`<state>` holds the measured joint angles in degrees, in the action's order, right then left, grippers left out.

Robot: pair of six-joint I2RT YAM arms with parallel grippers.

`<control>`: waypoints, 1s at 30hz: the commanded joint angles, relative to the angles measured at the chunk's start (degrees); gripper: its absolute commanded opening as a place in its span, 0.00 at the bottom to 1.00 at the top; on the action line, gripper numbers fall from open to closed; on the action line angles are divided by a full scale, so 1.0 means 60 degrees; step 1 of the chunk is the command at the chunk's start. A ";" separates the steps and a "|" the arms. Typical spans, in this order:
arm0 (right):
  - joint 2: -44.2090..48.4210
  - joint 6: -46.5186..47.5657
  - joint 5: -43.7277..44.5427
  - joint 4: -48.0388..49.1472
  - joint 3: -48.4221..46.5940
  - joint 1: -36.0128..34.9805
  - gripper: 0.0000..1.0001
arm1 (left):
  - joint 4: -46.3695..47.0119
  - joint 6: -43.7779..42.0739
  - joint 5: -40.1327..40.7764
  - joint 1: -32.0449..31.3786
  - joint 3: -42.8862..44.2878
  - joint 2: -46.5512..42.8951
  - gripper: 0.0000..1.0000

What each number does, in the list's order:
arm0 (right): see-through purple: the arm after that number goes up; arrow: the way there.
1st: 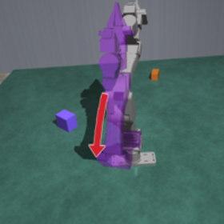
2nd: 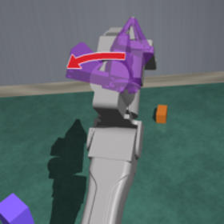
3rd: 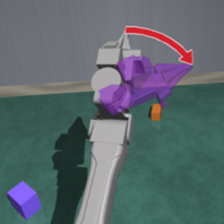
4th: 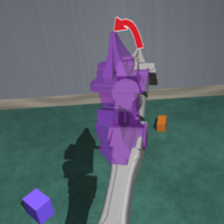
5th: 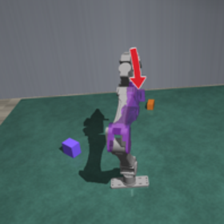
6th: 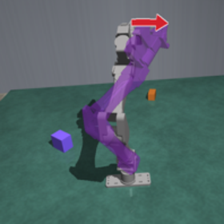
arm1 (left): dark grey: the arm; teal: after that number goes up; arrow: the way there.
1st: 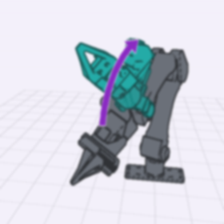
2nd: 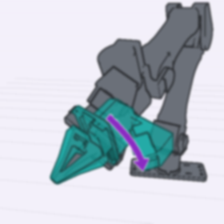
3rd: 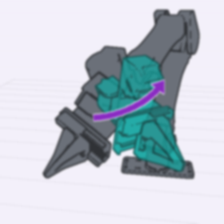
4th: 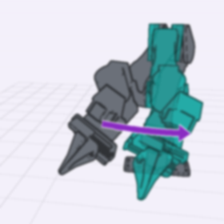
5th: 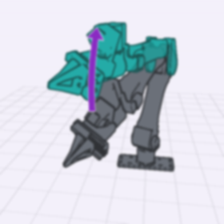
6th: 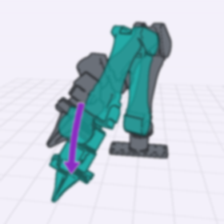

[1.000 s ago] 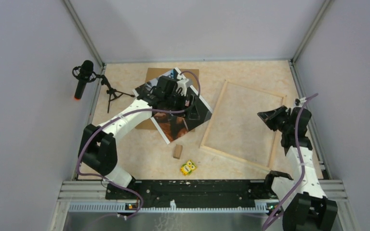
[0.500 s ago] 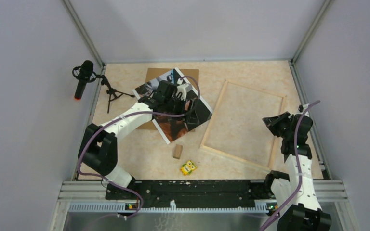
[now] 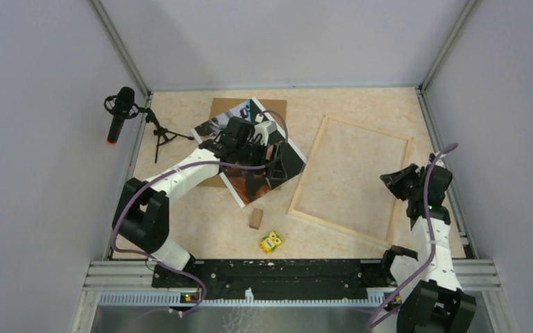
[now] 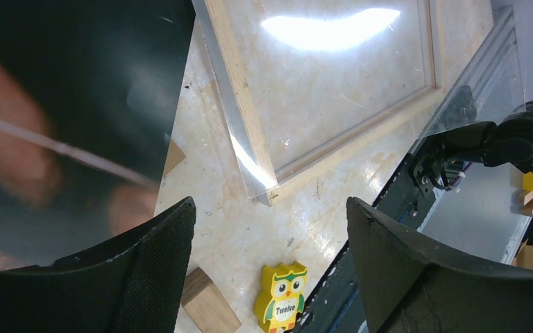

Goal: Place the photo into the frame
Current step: Place the photo frame item in the photo frame.

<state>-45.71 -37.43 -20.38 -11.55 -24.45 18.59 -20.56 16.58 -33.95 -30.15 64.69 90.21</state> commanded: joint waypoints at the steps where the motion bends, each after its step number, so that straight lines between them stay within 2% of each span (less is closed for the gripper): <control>1: -0.0246 0.0659 -0.0513 0.0325 -0.0262 0.0284 0.00 | 0.0394 0.0013 -0.0263 0.0027 -0.0110 -0.0374 0.83; 13: -0.0915 0.1187 -0.1356 0.0095 -0.0523 0.0986 0.00 | 0.0461 0.0057 -0.0378 0.0048 -0.0148 -0.0210 0.83; 30: -0.0625 0.1076 -0.1111 0.0510 -0.0148 0.1135 0.00 | 0.0511 0.0064 -0.0433 0.0045 -0.0194 -0.0166 0.87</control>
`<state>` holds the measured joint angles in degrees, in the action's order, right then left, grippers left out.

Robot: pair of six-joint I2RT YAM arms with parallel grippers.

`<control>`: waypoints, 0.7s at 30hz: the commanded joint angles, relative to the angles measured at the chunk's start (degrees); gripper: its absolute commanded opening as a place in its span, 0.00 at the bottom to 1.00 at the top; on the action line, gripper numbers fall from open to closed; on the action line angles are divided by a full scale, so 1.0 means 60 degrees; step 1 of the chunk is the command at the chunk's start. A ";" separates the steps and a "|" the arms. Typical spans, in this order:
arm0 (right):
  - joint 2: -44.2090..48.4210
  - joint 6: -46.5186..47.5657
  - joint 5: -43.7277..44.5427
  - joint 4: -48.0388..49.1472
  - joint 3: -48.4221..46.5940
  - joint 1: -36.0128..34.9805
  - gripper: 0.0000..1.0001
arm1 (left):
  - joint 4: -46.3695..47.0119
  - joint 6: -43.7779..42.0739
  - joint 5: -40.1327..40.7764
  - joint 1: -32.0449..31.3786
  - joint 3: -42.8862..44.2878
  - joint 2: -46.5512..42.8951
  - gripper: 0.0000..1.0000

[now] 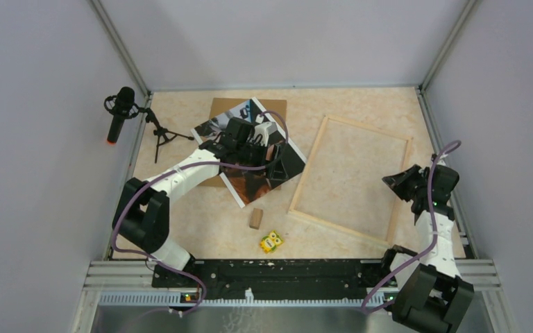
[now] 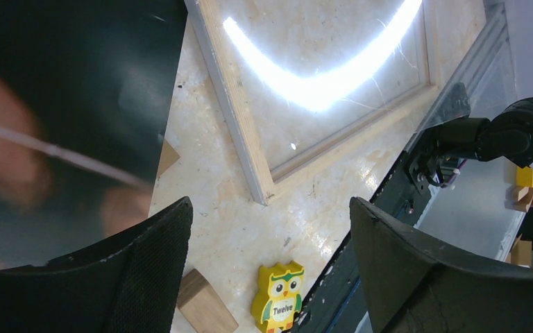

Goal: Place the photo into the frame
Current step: Place the photo frame item in the photo frame.

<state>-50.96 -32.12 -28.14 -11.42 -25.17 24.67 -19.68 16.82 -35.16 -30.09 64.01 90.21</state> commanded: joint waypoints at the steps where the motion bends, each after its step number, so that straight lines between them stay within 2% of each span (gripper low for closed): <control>1: 0.0280 0.0180 0.0223 0.0503 -0.0015 0.0122 0.00 | 0.0380 0.0024 -0.0234 0.0034 -0.0078 -0.0167 0.87; 21: 0.0356 -0.0069 0.0547 0.1068 0.0264 0.0137 0.00 | 0.0453 0.0092 -0.0380 0.0034 -0.0124 -0.0122 0.87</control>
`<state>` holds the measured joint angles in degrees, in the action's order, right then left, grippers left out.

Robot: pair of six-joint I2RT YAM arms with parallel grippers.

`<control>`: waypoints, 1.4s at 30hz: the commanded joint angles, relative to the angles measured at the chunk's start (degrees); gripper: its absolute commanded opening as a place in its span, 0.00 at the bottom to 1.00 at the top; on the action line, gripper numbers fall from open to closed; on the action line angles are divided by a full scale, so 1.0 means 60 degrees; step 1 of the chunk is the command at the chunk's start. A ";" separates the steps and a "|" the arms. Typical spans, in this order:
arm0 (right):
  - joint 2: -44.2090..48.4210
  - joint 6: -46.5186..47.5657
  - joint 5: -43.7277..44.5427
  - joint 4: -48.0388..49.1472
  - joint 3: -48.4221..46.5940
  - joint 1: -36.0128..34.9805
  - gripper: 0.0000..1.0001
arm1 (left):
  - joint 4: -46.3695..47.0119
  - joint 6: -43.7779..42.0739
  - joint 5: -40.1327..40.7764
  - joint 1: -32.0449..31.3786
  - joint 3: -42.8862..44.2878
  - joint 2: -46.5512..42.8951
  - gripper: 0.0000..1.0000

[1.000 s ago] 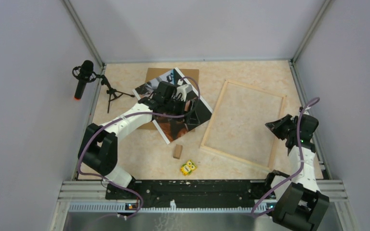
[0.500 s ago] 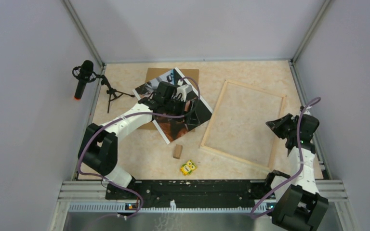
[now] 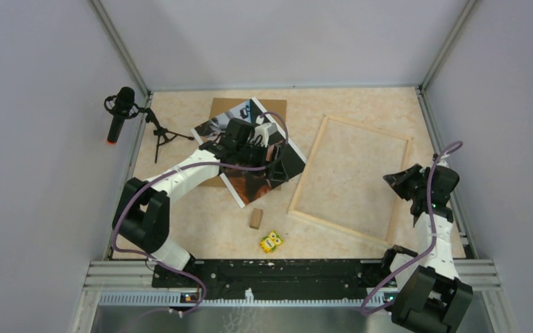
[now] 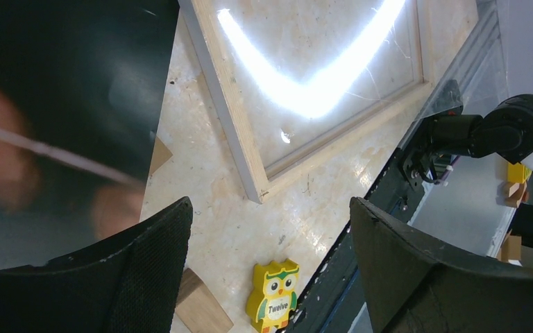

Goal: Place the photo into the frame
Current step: Place the photo frame item in the photo frame.

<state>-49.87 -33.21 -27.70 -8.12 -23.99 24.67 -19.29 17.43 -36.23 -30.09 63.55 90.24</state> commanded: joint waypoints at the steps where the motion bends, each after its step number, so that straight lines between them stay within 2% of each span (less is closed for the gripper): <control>1: 0.0207 0.0093 0.0509 0.0518 0.0072 0.0137 0.00 | 0.0402 -0.0005 -0.0213 0.0034 -0.0045 -0.0134 0.87; 12: -0.0007 -0.0024 0.0422 0.0765 0.0094 0.0130 0.00 | 0.0412 -0.0005 -0.0261 0.0038 -0.0060 -0.0147 0.87; 21: -0.0165 0.0338 0.0171 0.0330 -0.0097 0.0144 0.00 | 0.0448 0.0024 -0.0358 0.0036 -0.0075 -0.0145 0.87; 42: -0.0688 0.0826 -0.0397 0.0391 -0.0151 0.0659 0.00 | 0.0436 0.0010 -0.0363 0.0034 -0.0083 -0.0069 0.87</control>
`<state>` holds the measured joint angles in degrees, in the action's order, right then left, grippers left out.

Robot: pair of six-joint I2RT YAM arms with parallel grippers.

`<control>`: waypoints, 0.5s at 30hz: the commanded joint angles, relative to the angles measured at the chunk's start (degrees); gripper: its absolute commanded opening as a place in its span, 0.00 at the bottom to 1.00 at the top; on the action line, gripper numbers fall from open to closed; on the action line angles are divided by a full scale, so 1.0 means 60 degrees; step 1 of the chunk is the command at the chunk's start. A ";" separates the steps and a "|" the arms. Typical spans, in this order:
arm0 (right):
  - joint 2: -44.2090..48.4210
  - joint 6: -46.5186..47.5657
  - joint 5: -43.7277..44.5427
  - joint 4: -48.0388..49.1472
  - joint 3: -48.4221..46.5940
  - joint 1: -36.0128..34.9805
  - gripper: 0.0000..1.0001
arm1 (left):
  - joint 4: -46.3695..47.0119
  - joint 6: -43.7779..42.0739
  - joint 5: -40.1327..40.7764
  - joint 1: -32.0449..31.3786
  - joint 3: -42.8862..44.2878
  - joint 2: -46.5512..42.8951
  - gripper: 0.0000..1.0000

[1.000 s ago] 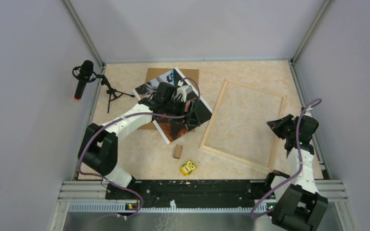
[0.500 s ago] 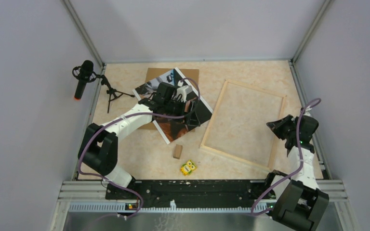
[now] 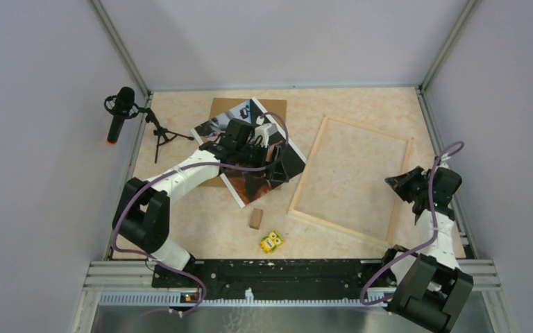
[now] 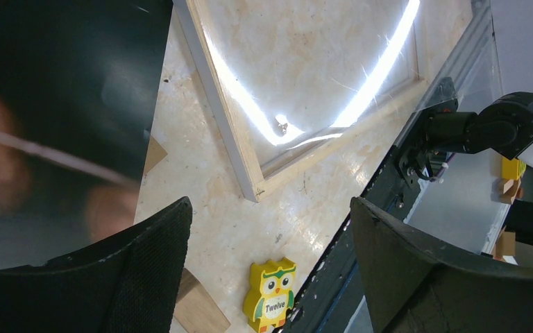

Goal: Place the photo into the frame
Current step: Place the photo frame item in the photo frame.

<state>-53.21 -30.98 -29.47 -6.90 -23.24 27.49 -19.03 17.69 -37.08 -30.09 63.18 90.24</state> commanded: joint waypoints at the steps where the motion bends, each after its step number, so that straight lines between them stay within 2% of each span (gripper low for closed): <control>1: -0.0156 0.0461 -0.0124 0.0214 -0.0259 0.0205 0.00 | 0.0399 -0.0047 -0.0208 0.0032 -0.0020 -0.0080 0.88; 15: -0.0534 0.0644 -0.0404 0.0498 -0.0218 0.0359 0.00 | 0.0412 -0.0048 -0.0237 0.0034 -0.0024 -0.0080 0.89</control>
<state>-55.31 -29.65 -31.20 -6.61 -23.24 29.02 -18.98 17.69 -37.17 -30.09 63.18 90.24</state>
